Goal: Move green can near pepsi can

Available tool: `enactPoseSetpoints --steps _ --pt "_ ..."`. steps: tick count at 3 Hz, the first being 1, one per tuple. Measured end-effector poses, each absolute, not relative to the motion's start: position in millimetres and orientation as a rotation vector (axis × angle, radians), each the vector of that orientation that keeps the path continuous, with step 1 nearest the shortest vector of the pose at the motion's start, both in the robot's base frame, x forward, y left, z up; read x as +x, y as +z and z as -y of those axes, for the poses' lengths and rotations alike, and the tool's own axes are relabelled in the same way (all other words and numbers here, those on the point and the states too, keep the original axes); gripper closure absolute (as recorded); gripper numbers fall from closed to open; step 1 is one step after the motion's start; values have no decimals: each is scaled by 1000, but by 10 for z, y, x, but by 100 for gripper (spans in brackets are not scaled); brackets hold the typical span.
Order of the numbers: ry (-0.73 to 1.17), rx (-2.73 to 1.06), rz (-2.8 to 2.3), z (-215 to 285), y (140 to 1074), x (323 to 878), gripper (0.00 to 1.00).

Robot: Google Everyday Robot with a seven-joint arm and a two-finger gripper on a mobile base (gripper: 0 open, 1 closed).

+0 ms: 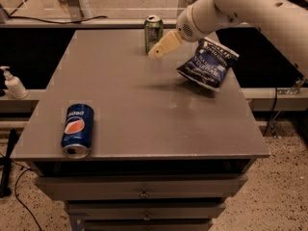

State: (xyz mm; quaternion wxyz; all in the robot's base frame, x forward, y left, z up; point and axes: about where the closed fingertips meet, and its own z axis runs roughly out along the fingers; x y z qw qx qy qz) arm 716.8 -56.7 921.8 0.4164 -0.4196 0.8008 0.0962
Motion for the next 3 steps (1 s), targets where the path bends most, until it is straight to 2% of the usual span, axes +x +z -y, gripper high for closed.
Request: enactPoseSetpoints --steps 3 --pt "457 -833 -1769 263 8926 8198 0"
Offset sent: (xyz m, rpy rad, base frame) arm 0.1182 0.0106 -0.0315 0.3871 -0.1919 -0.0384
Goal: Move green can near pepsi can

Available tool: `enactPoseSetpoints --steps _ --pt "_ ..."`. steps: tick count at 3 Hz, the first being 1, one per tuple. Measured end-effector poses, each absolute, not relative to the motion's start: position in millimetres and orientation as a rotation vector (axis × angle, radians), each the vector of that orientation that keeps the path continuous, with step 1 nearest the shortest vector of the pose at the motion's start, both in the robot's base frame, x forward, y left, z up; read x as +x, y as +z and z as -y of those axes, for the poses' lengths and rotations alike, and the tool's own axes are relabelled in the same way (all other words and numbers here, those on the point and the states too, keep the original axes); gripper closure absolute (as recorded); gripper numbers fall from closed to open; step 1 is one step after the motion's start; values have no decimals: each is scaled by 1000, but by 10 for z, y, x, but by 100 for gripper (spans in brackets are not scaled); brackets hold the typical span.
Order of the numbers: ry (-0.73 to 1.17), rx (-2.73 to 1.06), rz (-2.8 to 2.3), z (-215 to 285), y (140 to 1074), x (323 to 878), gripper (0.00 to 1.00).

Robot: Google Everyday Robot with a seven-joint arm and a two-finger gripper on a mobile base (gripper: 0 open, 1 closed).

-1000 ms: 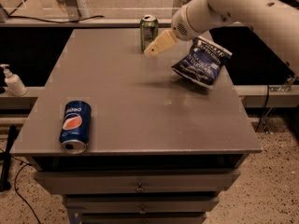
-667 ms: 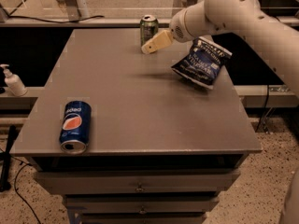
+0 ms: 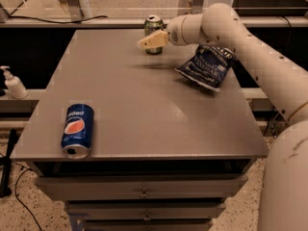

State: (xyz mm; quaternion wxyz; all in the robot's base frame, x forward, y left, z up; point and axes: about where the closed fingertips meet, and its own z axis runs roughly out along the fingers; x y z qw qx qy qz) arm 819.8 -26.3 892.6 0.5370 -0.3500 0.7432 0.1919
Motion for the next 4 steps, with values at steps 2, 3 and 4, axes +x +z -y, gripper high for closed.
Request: enactPoseSetpoints --steps 2,3,4 --pt "576 -777 -1756 -24 8826 8420 41" --pt "616 -767 -1754 -50 8844 8377 64" --pt "674 -788 -1731 -113 8958 8162 87"
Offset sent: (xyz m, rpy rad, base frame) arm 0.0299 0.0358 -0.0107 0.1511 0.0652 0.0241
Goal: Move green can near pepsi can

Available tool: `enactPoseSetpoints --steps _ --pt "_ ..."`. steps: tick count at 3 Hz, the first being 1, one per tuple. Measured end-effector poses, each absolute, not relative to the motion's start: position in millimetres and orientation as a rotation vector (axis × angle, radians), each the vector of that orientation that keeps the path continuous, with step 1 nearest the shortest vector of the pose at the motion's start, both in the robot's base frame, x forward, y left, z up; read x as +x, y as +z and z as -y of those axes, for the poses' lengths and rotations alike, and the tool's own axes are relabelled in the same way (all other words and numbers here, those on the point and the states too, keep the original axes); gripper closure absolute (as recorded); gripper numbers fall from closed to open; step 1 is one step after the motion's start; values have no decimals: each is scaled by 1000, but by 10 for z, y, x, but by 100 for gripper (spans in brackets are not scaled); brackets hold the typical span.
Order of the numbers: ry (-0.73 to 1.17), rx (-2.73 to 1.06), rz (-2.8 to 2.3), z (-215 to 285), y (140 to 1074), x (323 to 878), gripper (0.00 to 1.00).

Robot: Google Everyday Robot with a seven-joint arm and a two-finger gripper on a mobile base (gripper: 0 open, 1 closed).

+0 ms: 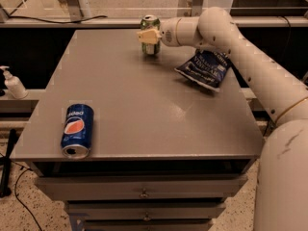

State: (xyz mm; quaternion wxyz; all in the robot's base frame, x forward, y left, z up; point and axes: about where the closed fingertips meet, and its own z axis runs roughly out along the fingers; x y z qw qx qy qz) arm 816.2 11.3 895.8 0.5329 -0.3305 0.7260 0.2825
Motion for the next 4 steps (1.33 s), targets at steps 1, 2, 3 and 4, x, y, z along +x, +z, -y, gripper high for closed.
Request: enactPoseSetpoints --steps 1,2,3,4 --pt "738 -825 -1697 -173 9135 7816 100" --pt "794 -855 -1669 -170 9308 7368 100" --pt "837 -874 -1671 -104 9315 6754 100" --pt "838 -875 -1669 -113 9325 6760 100"
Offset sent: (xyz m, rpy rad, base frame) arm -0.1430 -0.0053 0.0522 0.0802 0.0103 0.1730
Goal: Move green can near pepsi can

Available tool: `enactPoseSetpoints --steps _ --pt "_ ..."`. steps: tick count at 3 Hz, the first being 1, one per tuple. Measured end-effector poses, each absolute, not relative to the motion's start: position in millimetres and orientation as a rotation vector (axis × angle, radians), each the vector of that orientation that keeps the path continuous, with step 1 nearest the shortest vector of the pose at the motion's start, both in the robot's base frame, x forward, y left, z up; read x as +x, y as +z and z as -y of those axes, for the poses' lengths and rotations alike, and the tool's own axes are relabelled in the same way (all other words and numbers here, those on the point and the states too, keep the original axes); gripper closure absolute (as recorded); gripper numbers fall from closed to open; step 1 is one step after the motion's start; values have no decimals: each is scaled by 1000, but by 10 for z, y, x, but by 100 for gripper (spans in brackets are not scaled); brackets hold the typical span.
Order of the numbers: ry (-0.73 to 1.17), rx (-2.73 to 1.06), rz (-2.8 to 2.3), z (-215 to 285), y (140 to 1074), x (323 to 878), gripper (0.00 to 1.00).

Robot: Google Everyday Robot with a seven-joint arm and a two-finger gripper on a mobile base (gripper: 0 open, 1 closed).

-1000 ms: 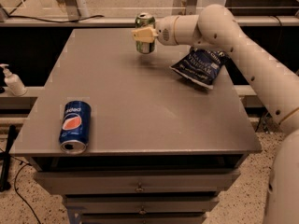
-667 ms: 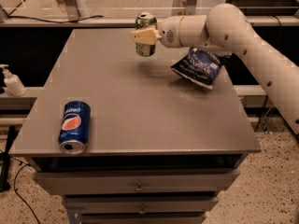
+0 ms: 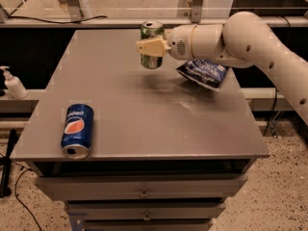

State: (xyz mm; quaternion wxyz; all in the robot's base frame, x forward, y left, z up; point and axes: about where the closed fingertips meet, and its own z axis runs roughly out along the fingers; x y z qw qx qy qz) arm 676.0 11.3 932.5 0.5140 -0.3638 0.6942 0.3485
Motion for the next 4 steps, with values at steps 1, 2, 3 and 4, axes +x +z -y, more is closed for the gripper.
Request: enactPoseSetpoints --steps 1,2,3,4 --pt "859 -889 -1670 -174 9303 6777 100" --pt "910 -932 -1670 -259 9230 6563 100" --pt "966 -973 -1653 -350 9197 6150 100" --pt "1008 -1003 -1619 -406 9152 5700 100"
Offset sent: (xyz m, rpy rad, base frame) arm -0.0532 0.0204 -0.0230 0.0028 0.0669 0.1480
